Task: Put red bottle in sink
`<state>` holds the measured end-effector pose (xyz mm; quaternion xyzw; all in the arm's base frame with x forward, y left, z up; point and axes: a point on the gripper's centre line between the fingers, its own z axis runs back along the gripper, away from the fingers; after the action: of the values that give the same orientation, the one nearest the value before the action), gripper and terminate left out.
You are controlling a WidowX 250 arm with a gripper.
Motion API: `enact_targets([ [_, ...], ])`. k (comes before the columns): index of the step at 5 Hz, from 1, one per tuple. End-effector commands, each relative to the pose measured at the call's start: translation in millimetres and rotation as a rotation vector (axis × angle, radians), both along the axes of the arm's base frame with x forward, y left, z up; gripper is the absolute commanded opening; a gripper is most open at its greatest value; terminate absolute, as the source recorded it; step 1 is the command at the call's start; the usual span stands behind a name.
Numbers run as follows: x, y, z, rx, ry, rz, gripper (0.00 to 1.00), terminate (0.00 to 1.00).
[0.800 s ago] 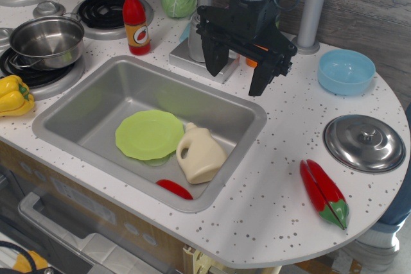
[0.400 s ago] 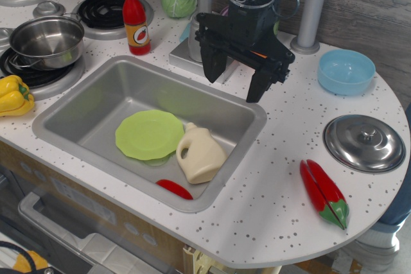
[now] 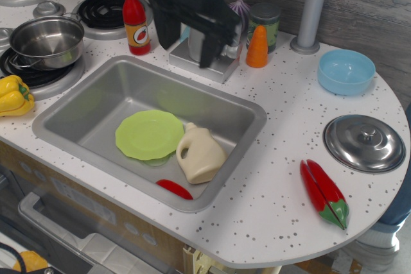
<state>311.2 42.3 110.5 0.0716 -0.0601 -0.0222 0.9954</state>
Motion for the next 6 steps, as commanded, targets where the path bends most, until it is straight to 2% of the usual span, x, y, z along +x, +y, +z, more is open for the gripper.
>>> enact_targets([
  [1,16.5,54.0,23.8,0.074,-0.075,-0.049,1.00,0.00],
  [3,40.5,106.2,22.3,0.094,-0.128,-0.101,1.00,0.00],
  [4,50.1,123.1,9.5,0.092,-0.147,-0.110,1.00,0.00],
  [6,65.6,153.1,-0.7,0.147,-0.202,-0.086,1.00,0.00],
])
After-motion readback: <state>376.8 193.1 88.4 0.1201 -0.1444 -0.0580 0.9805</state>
